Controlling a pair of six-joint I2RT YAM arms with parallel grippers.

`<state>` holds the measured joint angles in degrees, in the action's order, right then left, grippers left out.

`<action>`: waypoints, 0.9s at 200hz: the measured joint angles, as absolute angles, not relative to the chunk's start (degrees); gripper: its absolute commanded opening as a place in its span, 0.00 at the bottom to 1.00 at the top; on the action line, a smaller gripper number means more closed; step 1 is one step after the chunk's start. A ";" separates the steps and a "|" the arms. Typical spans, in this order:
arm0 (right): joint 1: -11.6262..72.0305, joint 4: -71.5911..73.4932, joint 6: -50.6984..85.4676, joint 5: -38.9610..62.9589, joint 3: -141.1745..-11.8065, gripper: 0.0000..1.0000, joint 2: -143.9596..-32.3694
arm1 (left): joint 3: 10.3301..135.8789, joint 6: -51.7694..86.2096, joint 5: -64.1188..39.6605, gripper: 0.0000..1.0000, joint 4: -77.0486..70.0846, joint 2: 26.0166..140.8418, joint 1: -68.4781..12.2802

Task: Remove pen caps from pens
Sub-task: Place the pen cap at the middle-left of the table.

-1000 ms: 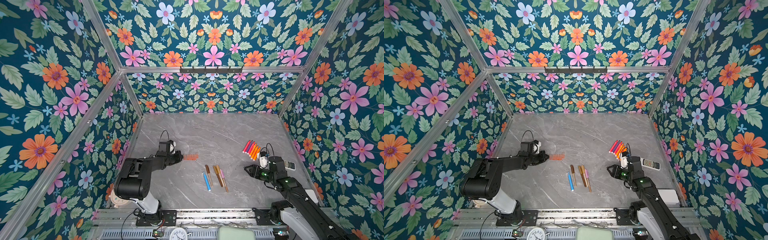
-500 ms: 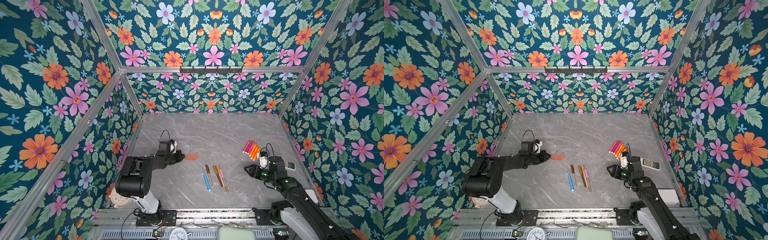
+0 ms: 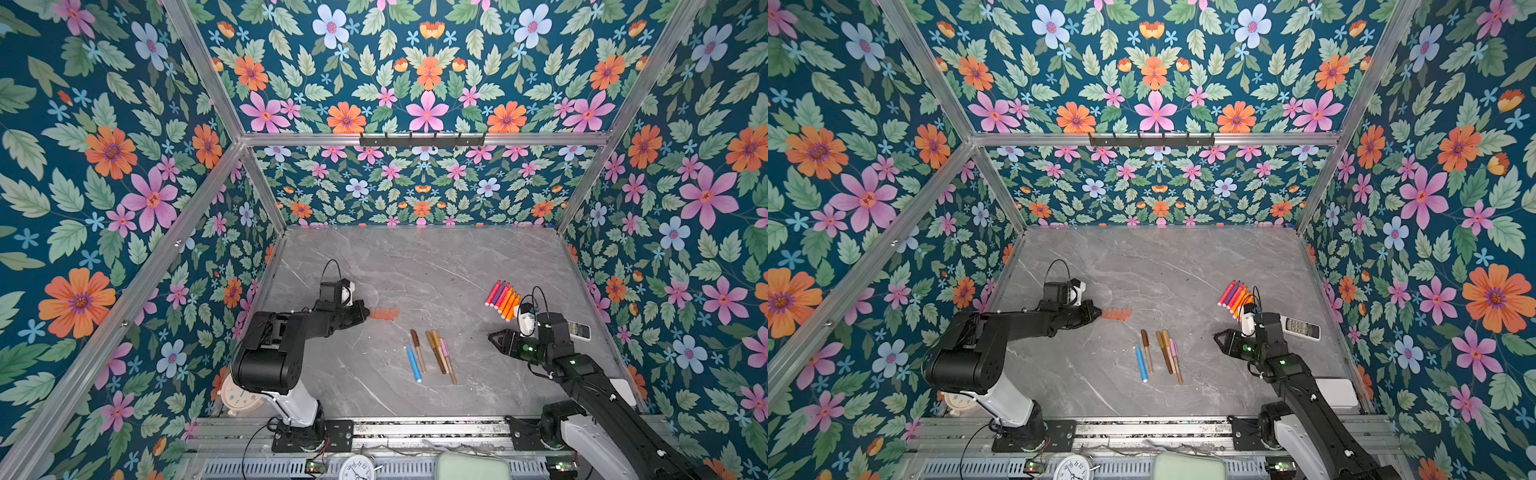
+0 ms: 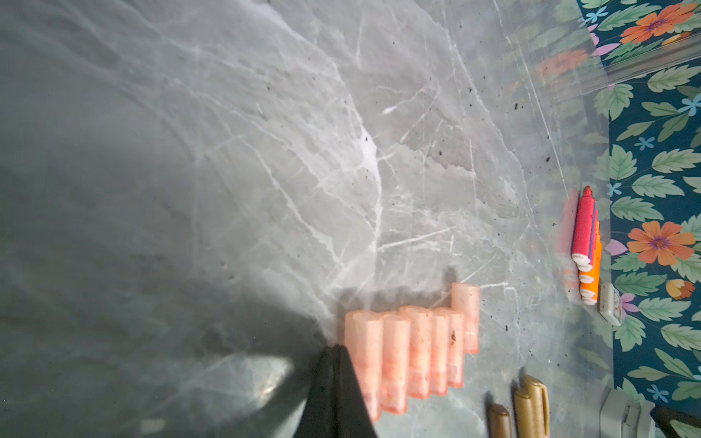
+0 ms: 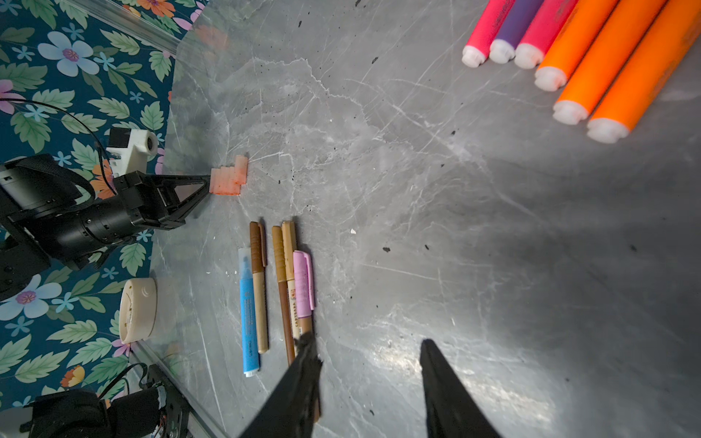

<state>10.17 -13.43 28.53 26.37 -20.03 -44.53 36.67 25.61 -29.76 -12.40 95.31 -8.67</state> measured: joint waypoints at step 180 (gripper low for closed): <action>13.43 -14.09 28.45 25.15 -20.78 0.43 -45.17 | 28.99 26.89 -20.64 0.00 -9.39 81.12 -8.58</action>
<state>13.43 -14.09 28.45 25.15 -20.78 -45.17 28.99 26.89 -20.64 -9.39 81.12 -8.58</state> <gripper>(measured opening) 0.426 0.062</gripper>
